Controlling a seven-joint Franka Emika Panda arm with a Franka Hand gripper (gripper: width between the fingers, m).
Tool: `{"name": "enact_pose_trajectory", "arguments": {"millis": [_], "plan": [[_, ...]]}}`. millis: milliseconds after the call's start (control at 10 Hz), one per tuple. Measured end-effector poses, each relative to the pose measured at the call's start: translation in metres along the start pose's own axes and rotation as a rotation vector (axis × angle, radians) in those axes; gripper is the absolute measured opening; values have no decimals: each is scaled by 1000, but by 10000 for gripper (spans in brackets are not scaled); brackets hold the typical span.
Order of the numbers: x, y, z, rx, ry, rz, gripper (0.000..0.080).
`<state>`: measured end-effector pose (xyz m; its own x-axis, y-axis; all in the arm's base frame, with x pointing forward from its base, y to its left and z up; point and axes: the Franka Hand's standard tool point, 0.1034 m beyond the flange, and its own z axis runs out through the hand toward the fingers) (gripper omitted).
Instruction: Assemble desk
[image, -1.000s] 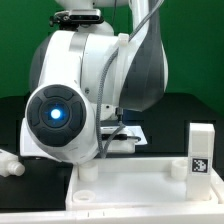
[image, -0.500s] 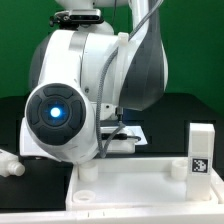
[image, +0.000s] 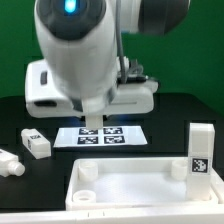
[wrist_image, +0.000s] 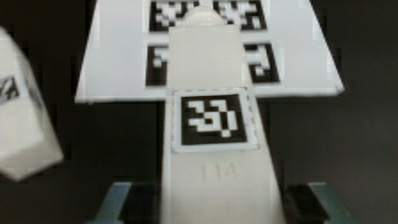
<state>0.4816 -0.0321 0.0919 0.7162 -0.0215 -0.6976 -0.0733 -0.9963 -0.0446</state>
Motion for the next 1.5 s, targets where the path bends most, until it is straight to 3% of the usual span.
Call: {"name": "enact_pose_trajectory", "arguments": {"millis": [300,400,500,600,700,800,1000,1100,1200,1300,1400,1500], "plan": [[9,3,-3,-9,229,-2,284],[8,2,-7,3,287,-11,284],[7,0,-37,86,357,-38,285],[13,5,-67,107,501,-43,285],[13,8,-71,83,617,-49,285],[9,9,-63,80,645,-42,285],[14,16,-67,53,759,-24,285],[19,22,-72,14,832,-43,285],[18,21,-89,17,860,-46,285],[19,22,-121,32,934,-46,285],[23,29,-132,2,1041,-37,285],[23,33,-124,-22,1090,-25,285]]}}
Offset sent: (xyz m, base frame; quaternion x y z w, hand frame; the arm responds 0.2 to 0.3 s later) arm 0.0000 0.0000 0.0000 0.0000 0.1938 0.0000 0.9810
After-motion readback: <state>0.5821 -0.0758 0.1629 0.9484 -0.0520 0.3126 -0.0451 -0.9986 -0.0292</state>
